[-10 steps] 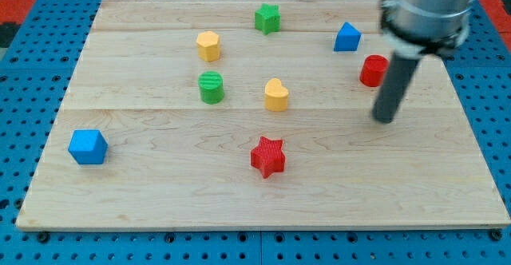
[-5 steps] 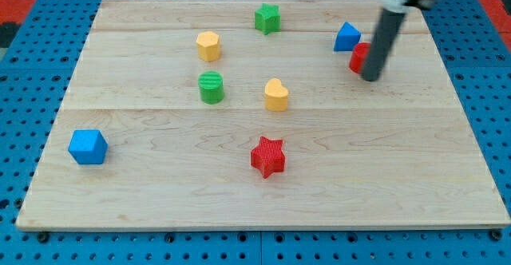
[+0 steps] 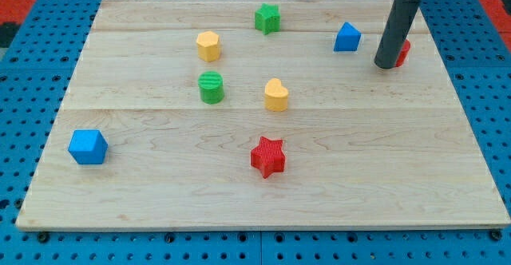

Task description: Push the red circle slightly to the top right side

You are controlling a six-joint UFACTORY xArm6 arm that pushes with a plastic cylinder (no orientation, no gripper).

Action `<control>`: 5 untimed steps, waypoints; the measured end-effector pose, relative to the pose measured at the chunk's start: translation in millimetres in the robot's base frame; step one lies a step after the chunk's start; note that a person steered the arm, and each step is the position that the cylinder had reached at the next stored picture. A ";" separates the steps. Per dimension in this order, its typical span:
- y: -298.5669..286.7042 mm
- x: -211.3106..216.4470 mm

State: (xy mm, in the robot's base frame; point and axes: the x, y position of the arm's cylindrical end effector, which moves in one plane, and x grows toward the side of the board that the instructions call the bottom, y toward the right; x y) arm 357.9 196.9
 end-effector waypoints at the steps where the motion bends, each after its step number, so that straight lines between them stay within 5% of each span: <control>1: -25.7 -4.7; 3: -105.5 -38.0; 5: -116.2 -39.2</control>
